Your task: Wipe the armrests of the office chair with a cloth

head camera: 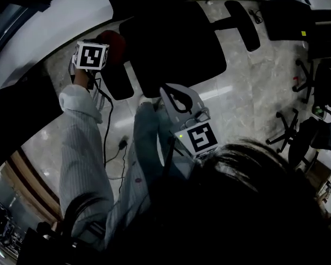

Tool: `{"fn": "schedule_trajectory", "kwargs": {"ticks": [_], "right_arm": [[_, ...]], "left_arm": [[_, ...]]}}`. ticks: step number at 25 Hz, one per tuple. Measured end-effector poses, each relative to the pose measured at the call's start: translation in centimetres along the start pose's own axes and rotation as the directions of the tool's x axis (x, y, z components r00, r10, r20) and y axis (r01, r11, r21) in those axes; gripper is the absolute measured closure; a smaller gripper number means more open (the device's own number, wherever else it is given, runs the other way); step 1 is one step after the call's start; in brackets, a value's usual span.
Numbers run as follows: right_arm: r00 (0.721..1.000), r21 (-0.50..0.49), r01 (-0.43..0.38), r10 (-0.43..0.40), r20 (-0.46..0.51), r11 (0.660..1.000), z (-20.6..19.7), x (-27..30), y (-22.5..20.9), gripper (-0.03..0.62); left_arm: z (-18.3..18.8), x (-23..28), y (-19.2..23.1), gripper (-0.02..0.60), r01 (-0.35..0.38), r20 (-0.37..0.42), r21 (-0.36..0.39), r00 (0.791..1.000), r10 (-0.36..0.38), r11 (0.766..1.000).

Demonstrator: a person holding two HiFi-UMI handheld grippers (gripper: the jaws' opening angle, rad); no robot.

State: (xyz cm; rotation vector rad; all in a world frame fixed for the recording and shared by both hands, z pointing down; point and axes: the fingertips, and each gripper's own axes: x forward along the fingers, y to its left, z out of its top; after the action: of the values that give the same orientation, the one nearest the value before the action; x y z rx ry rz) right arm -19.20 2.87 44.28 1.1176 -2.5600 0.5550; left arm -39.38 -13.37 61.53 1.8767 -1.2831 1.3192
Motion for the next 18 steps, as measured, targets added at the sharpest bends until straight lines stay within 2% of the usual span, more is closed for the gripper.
{"fn": "schedule_trajectory", "kwargs": {"ticks": [5, 10, 13, 15, 18], "right_arm": [[1.0, -0.005, 0.029, -0.029, -0.003, 1.0, -0.3, 0.2, -1.4, 0.592], [0.999, -0.044, 0.005, -0.004, 0.035, 0.999, 1.8, 1.8, -2.1, 0.592], [0.998, -0.053, -0.004, 0.007, 0.059, 0.999, 3.2, 2.3, -1.9, 0.592], [0.998, -0.056, -0.012, 0.016, 0.068, 0.998, 3.8, 2.5, -1.4, 0.592], [0.997, -0.054, -0.03, 0.033, 0.063, 0.998, 3.8, 2.9, -0.2, 0.592]], "left_arm": [[-0.5, -1.8, -2.4, 0.552, 0.0, 0.019, 0.036, 1.0, 0.0, 0.999], [-5.5, -6.3, -8.0, 0.552, 0.082, -0.006, -0.021, 0.997, -0.082, 0.996], [-8.4, -9.3, -12.4, 0.552, 0.137, -0.013, 0.022, 0.99, -0.137, 0.99], [-10.5, -10.8, -14.4, 0.552, 0.16, -0.033, 0.019, 0.987, -0.159, 0.987], [-11.5, -11.4, -14.7, 0.552, 0.164, -0.032, 0.041, 0.986, -0.163, 0.986]]}}
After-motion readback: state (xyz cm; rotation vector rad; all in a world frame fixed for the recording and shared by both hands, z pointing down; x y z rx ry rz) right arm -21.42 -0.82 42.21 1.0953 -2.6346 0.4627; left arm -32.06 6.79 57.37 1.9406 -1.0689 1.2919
